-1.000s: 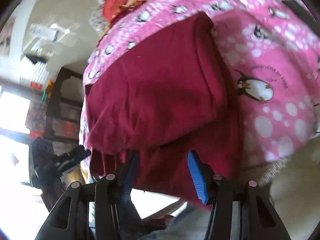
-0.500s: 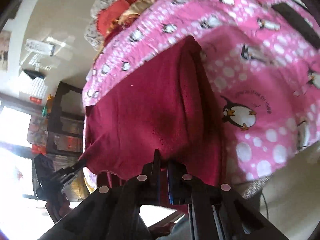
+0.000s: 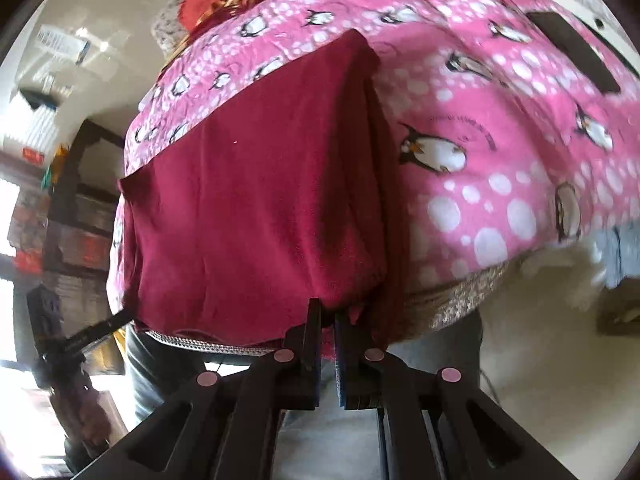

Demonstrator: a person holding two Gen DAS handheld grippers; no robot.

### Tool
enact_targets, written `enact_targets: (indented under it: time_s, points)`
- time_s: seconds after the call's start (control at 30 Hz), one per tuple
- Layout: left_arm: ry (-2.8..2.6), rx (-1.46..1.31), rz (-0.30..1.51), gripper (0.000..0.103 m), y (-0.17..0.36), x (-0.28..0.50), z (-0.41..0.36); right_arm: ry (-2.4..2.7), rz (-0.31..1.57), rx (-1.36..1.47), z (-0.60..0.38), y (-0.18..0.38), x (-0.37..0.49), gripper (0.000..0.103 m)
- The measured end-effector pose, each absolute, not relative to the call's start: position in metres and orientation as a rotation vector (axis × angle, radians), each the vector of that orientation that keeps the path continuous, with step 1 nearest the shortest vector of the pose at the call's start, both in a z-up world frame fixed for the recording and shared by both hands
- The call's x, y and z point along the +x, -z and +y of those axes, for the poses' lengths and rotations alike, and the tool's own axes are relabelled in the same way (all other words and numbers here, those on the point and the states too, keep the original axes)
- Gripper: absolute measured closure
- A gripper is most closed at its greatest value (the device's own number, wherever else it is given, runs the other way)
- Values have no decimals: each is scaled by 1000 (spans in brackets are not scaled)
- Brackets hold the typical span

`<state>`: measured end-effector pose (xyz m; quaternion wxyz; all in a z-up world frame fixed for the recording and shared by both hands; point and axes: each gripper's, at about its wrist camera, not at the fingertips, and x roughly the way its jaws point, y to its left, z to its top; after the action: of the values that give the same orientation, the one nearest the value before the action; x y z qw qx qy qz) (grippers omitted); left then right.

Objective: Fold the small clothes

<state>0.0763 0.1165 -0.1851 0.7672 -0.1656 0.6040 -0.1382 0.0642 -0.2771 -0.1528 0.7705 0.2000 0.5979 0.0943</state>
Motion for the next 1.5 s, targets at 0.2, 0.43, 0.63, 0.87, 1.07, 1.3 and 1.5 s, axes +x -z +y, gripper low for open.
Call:
enact_targets:
  time_s: [0.2,0.43,0.63,0.87,1.07,1.3,1.5]
  points:
    - [286,-263,1283,89,167,69,126,-217,1351,384,-270,165,69,87]
    - [259,-238,1161,60,115,96,134,-294,1208,426,-290,113,71,52]
    - [205,-193,1139,40,117,195,114,-292,1146,539,-315,116,145,49]
    - [213,-268,1207,52,147,277,110,-179,1182,580,-341,140,236,54]
    - [205,-358,1268,91,167,289,127,-192,1263,590,-347,165,263,92]
    - [214,-468,1273,92,180,289,150,-163,1234,596,-356,160,251,94]
    - [64,-304,1257,93,189,287,148,-104,1268,563,-353,181,268,94]
